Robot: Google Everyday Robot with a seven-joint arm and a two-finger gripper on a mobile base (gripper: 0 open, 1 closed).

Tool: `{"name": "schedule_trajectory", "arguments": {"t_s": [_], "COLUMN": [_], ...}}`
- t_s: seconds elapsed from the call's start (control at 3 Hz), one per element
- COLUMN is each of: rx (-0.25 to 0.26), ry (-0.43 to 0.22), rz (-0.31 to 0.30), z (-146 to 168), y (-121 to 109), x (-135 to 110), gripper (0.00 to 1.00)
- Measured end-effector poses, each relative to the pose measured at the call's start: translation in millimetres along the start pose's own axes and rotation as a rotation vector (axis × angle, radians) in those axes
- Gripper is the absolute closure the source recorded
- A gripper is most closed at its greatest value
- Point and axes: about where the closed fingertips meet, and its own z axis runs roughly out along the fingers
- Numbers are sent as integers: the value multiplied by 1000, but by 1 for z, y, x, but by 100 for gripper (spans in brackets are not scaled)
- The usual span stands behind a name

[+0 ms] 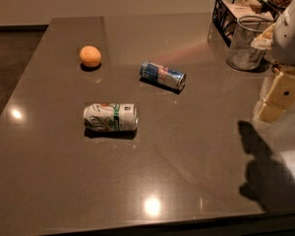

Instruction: Move orange near 7up can

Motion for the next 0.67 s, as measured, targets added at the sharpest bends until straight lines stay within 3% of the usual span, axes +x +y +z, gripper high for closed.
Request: {"name": "schedule_trajectory", "arguments": {"t_s": [0.33,0.67], "rx": [0,7], "ry": [0,-82], "rz": [0,-5], "z": [0,4], "y": [0,-20], "x": [0,-30], "gripper": [0,0]}}
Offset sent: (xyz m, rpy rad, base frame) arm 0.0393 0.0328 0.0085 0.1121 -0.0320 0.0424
